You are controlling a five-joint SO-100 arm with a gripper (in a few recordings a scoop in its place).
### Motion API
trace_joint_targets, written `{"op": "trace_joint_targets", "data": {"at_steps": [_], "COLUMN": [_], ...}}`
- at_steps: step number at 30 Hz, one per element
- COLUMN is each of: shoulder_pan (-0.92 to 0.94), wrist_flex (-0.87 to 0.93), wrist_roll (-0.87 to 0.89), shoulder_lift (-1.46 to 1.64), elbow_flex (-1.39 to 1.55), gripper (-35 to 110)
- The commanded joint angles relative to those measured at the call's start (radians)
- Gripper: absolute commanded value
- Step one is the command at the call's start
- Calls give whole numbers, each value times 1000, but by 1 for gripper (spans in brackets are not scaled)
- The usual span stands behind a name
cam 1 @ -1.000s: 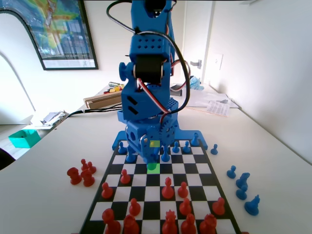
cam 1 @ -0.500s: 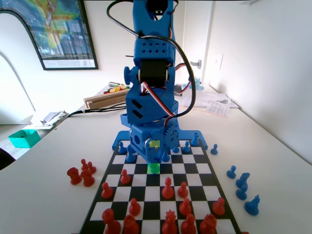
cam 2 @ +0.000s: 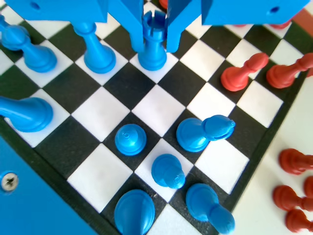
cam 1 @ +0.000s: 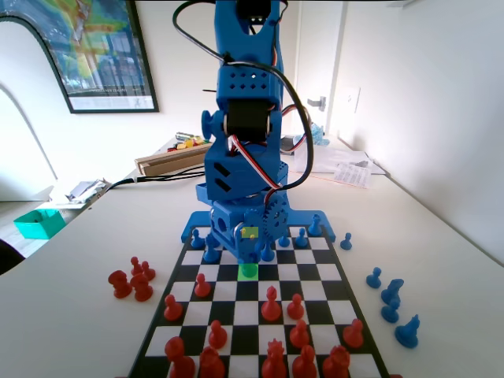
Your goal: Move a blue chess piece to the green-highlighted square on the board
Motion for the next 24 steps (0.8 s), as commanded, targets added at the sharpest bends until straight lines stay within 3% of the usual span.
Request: {"op": "trace_joint_targets", "data": {"at_steps": [1,7,9,18,24], "shoulder_pan": [5,9,14,18,20], "wrist_flex": [8,8,8,17,124], "wrist_roll": [2,-6,-21,-14,20], "shoulder_lift": [32,32,32,46,66], "elbow_flex": [-3,-5,-5,-26,-114], "gripper": [1,5,12,14,14]}}
